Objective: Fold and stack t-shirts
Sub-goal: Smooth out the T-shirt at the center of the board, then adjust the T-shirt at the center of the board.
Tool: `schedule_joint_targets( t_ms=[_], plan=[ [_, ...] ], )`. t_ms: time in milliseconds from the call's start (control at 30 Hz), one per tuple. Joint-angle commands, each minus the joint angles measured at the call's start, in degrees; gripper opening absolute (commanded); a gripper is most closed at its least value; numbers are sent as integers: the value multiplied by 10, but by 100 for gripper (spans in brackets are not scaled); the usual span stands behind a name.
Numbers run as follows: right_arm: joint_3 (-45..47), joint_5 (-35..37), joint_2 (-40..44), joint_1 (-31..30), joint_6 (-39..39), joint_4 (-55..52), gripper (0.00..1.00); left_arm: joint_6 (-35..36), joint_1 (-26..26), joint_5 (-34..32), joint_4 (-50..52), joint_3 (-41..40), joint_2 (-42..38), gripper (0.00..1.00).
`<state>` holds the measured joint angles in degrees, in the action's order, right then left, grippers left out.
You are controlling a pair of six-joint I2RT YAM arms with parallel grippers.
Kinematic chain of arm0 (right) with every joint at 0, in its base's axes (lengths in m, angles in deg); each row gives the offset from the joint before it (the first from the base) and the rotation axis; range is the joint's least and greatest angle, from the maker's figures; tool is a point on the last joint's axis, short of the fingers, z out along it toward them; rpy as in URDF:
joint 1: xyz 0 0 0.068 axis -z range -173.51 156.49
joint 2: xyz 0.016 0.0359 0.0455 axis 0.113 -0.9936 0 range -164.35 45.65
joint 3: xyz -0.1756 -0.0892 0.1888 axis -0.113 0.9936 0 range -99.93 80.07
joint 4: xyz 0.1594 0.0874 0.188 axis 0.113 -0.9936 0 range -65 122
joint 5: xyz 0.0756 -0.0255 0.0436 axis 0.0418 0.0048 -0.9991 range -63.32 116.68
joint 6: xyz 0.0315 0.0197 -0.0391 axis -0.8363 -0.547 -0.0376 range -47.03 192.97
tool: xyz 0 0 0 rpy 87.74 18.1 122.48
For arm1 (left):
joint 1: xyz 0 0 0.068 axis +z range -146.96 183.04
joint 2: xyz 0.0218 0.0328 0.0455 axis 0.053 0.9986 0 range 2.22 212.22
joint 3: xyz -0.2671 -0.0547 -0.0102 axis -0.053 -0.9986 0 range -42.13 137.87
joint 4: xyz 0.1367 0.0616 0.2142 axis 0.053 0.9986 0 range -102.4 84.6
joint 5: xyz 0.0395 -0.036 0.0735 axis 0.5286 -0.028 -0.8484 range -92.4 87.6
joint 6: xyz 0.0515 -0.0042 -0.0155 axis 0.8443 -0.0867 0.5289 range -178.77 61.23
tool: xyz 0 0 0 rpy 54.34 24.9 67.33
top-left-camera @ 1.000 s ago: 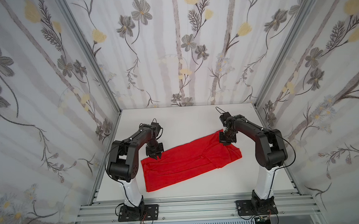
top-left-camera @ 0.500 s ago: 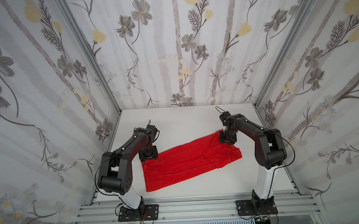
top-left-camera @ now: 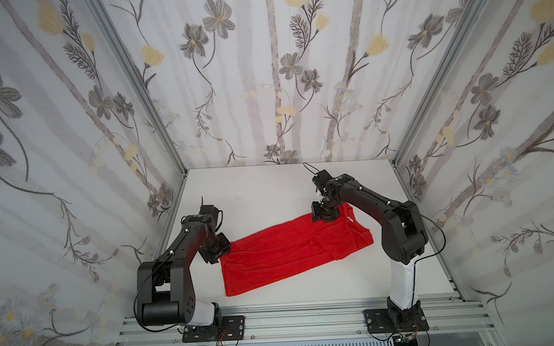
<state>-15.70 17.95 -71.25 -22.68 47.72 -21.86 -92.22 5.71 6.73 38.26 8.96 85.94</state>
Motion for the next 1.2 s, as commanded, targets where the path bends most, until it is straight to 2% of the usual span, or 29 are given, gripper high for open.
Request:
schedule_joint_targets(
  t_ms=[0, 67, 200, 333, 467, 600, 733, 933, 1000, 1067, 1167],
  plan=[
    [-33, -32, -32, -25, 8, 2, 50, 13, 27, 70, -48, 8, 38, 42],
    [-47, -43, -55, -27, -1, 2, 49, 37, 27, 91, -43, 28, 77, 42],
    [-48, -38, -68, -27, -1, 2, 48, 34, 27, 141, -67, 27, 95, 43],
    [-29, -28, -74, -24, 4, 2, 46, 28, 26, 127, -59, 14, 95, 44],
    [-12, -23, -77, -23, 8, 2, 46, 19, 27, 104, -43, 10, 51, 65],
    [-6, -15, -80, -24, 12, 3, 45, -14, 23, 99, -27, 1, 42, 67],
    [-4, -9, -84, -21, 14, 3, 44, -62, 11, 92, -54, -34, 25, 57],
    [11, 3, -89, -12, 18, 5, 36, -97, 3, 57, -67, -45, 15, 33],
    [21, 6, -92, -7, 19, 8, 36, -89, -1, 41, -59, -44, 10, 20],
    [31, 14, -95, -3, 21, 9, 34, -81, -5, 23, -45, -43, 0, 0],
    [45, 21, -100, 2, 18, 14, 33, -62, -26, -18, -2, -21, -23, 0]
  ],
)
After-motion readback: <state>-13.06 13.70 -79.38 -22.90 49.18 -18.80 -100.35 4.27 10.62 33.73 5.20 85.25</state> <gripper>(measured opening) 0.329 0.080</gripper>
